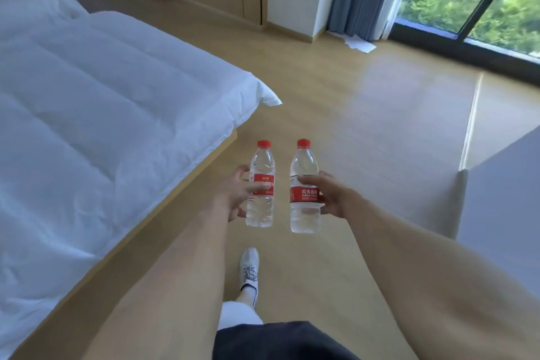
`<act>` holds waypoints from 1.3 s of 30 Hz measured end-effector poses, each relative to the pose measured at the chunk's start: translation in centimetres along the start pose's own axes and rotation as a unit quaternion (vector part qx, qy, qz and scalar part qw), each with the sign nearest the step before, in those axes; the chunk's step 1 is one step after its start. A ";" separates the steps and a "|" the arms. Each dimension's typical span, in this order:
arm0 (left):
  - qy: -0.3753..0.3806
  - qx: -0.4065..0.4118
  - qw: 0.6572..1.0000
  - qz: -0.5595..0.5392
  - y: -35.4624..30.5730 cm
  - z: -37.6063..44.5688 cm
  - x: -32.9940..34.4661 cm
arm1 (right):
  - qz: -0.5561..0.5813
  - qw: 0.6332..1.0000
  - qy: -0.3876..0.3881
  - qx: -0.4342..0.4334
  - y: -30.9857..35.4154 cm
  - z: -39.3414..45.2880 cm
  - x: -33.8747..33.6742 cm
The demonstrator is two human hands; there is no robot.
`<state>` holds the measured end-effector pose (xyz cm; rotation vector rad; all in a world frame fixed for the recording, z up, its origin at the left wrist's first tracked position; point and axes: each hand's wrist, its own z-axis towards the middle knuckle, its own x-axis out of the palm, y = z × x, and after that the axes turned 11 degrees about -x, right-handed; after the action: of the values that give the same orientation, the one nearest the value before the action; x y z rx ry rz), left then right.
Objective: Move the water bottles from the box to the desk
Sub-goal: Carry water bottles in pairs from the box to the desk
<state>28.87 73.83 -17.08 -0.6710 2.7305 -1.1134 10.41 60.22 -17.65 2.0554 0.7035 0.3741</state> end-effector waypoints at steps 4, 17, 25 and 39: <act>0.042 -0.002 0.998 0.053 -5.4 5.4 0.7 | -0.003 0.999 -0.047 -0.006 2.5 4.0 -2.8; 0.119 -0.020 0.985 0.123 -20.8 20.0 1.4 | 0.038 0.994 -0.099 -0.028 12.9 17.3 -5.3; 0.127 -0.033 0.981 0.140 -26.8 27.6 4.2 | 0.057 0.992 -0.114 -0.021 16.4 25.1 -9.6; 0.073 -0.036 0.991 0.105 -43.9 43.8 13.5 | 0.048 0.996 -0.070 -0.016 27.9 44.2 -24.6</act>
<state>44.15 12.27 -17.74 -0.3096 2.8935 -1.0583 22.85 3.85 -18.33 2.0673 0.5130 0.2907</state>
